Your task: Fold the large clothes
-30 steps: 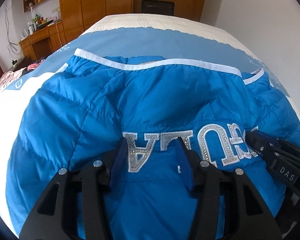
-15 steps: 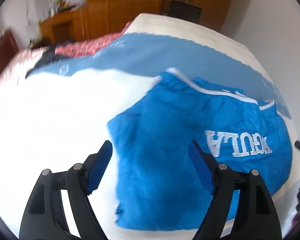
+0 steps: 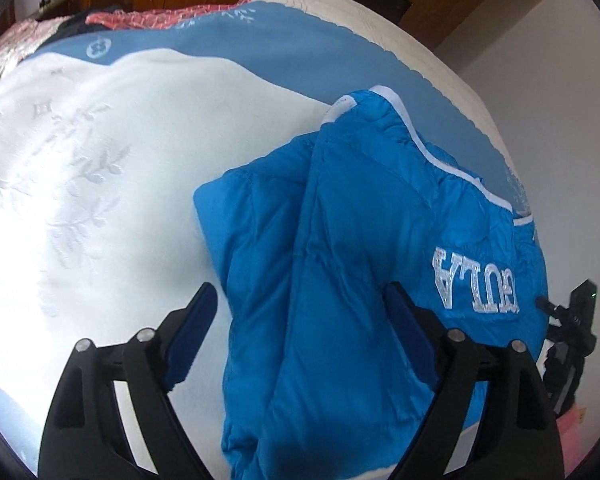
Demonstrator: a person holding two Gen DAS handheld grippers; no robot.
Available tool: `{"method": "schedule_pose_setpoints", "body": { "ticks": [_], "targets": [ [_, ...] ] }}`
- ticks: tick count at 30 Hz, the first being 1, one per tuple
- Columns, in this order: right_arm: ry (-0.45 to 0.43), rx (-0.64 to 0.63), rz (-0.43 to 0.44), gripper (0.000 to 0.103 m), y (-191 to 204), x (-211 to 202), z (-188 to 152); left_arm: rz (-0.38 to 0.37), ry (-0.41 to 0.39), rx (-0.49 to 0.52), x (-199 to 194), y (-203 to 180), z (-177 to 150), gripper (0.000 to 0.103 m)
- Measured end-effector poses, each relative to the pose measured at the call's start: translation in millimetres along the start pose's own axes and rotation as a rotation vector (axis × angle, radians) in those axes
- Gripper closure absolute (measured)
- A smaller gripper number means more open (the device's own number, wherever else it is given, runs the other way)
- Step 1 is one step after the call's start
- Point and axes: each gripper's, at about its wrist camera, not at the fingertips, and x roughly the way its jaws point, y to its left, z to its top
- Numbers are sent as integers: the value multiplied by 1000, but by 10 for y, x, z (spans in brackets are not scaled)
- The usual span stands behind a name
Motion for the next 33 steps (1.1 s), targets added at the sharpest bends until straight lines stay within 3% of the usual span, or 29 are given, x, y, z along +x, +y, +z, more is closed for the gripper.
{"method": "schedule_pose_setpoints", "body": {
  "ticks": [3, 5, 7, 9, 10, 12, 13, 17, 23, 27, 33],
  "targets": [
    [0, -2, 18, 10, 0, 48, 49, -41, 19, -29, 104, 32, 60, 16],
    [8, 3, 47, 18, 12, 81, 89, -49, 25, -35, 164, -1, 80, 18],
    [27, 23, 66, 41, 26, 134, 123, -43, 22, -33, 176, -49, 89, 30],
    [37, 14, 81, 61, 64, 141, 121, -34, 15, -27, 151, -98, 97, 51],
    [35, 14, 93, 71, 83, 111, 102, -27, 11, -26, 121, -119, 89, 56],
    [29, 16, 118, 81, 115, 31, 76, -30, -9, -25, 23, -172, 67, 75],
    [24, 17, 133, 84, 140, -32, 55, -30, -13, -26, -6, -185, 67, 78],
    [11, -5, 178, 86, 295, -316, -33, -31, -52, -5, -312, -338, -2, 87],
    [9, -110, 188, 86, 613, -891, -397, -73, -73, 49, -905, -526, -236, 88],
    [26, -124, 195, 86, 660, -1153, -726, -82, -51, 66, -1291, -526, -645, 88],
    [67, -141, 163, 86, 663, -1374, -1335, -47, -16, 85, -1565, -475, -1260, 87]
  ]
}}
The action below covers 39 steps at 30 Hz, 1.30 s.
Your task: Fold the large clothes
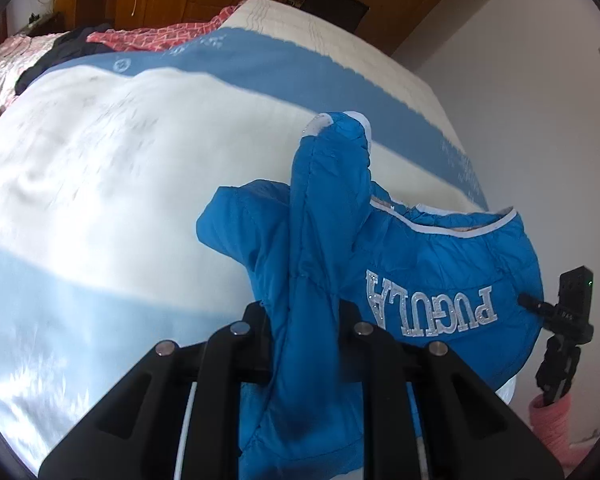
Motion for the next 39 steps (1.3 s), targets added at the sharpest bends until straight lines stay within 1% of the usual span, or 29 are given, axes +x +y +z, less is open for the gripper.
{"method": "schedule_pose_setpoints", "body": {
  "ticks": [3, 5, 8, 10, 13, 15, 17, 18, 22, 25, 26, 27, 28, 29, 30, 31, 32, 34, 35, 37, 39],
  "targets": [
    [12, 19, -21, 86, -28, -17, -246, 31, 16, 21, -20, 1, -279, 86],
    [19, 39, -28, 86, -63, 23, -343, 50, 30, 24, 30, 35, -431, 85],
    [31, 67, -74, 86, -183, 129, -453, 74, 39, 18, 155, 129, -523, 83],
    [33, 93, -96, 85, -299, 212, -479, 109, 42, 23, 279, 221, -575, 81],
    [39, 136, -129, 84, -500, 355, -495, 138, 50, 29, 454, 313, -640, 74],
    [45, 155, -151, 81, -635, 455, -543, 152, 42, 42, 560, 358, -656, 66],
    [43, 172, -147, 80, -759, 520, -634, 168, 42, 57, 656, 387, -672, 61],
    [38, 173, -145, 78, -796, 559, -643, 168, 41, 53, 711, 410, -676, 60],
    [29, 180, -143, 76, -898, 624, -701, 132, 42, -4, 827, 499, -674, 57],
    [23, 200, -123, 74, -951, 618, -731, 124, 32, -19, 818, 560, -709, 55],
    [21, 196, -121, 74, -959, 563, -820, 125, 32, -31, 801, 564, -702, 55],
    [17, 202, -123, 71, -953, 535, -832, 128, 33, -37, 761, 578, -720, 55],
    [11, 209, -133, 66, -925, 489, -847, 134, 38, -43, 720, 577, -725, 55],
    [3, 199, -151, 65, -891, 447, -855, 141, 42, -48, 692, 566, -728, 53],
    [-13, 167, -192, 63, -812, 371, -871, 155, 43, -51, 612, 559, -728, 53],
    [-29, 124, -251, 60, -714, 287, -894, 168, 34, -47, 518, 549, -729, 53],
    [-42, 93, -290, 60, -636, 233, -908, 176, 22, -45, 439, 535, -729, 53],
    [-88, 16, -397, 60, -422, 65, -982, 196, -12, -50, 196, 532, -735, 52],
    [-113, -15, -436, 60, -333, -1, -1013, 220, -42, -47, 51, 522, -745, 51],
    [-183, -103, -535, 60, -93, -148, -1091, 266, -85, -29, -97, 419, -724, 51],
    [-226, -189, -574, 61, 106, -187, -1136, 298, -121, 22, -217, 269, -733, 51]
  ]
}}
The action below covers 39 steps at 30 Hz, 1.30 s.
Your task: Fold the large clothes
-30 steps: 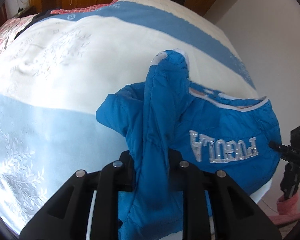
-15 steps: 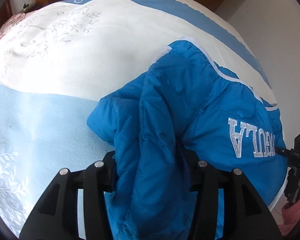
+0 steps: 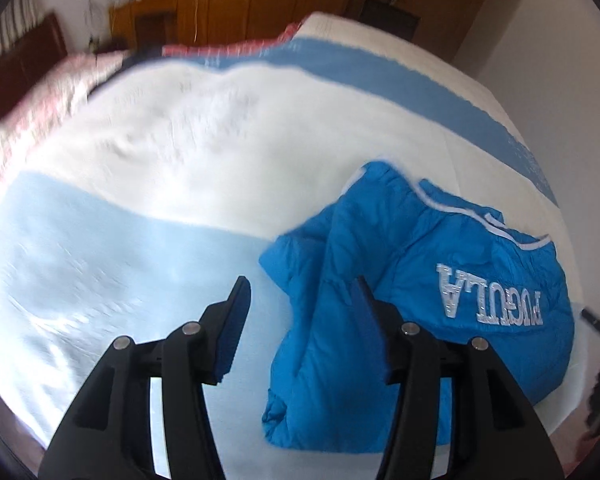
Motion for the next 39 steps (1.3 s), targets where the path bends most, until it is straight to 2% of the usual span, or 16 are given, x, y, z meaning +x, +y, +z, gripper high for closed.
{"method": "schedule_pose_setpoints", "body": {
  "ticks": [2, 5, 8, 10, 13, 16, 18, 21, 25, 29, 33, 39],
  "targets": [
    [-40, -60, 7, 63, 194, -103, -35, 16, -25, 47, -95, -190, -39, 51],
    [-60, -89, 54, 69, 405, -88, -60, -13, -36, 75, -108, -480, -122, 51],
    [-77, -80, 77, 70, 517, 33, -113, -4, -58, 95, -65, -652, -212, 51],
    [-78, -60, 87, 72, 584, 155, -132, -24, -47, 91, 58, -789, -267, 51],
    [-51, -16, 113, 79, 561, 374, -163, -8, -36, 96, 255, -795, -322, 51],
    [-16, 7, 98, 80, 545, 636, -214, -7, -16, 105, 453, -794, -352, 51],
    [-24, 0, 90, 80, 565, 744, -255, -2, 25, 110, 655, -780, -383, 50],
    [-26, -46, 79, 81, 615, 857, -280, 6, 1, 144, 745, -790, -400, 49],
    [-23, -7, 133, 83, 528, 971, -289, -12, 17, 134, 776, -752, -361, 49],
    [-43, -25, 115, 84, 558, 997, -314, -3, 6, 146, 815, -791, -362, 49],
    [-27, -11, 116, 84, 559, 971, -274, -2, 15, 134, 804, -845, -310, 49],
    [-58, -6, 107, 82, 625, 653, -253, -7, 38, 132, 605, -911, -314, 51]
  ]
}}
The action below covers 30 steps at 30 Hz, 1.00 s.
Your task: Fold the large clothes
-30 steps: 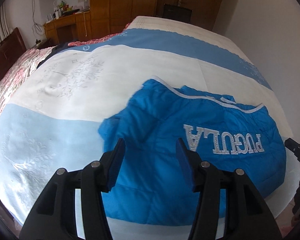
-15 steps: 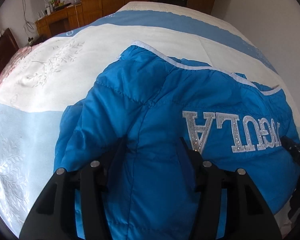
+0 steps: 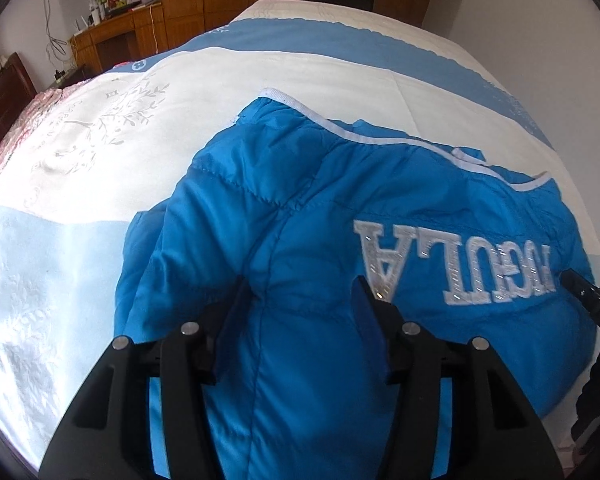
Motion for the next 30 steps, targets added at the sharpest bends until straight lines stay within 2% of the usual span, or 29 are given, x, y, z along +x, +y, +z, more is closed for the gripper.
{"method": "schedule_pose_setpoints", "body": {
  "ticks": [11, 20, 25, 30],
  "targets": [
    [12, 35, -16, 82, -157, -344, -93, 20, -9, 57, -372, -170, -205, 50],
    [67, 48, -22, 84, -223, -134, -206, 23, 38, 63, -245, -190, -311, 50],
    [65, 85, 6, 83, -268, -235, -150, 36, 19, 69, -334, -187, -295, 50],
    [43, 81, -6, 82, -299, -388, -87, 53, 11, 55, -449, -109, -305, 45]
  ]
}}
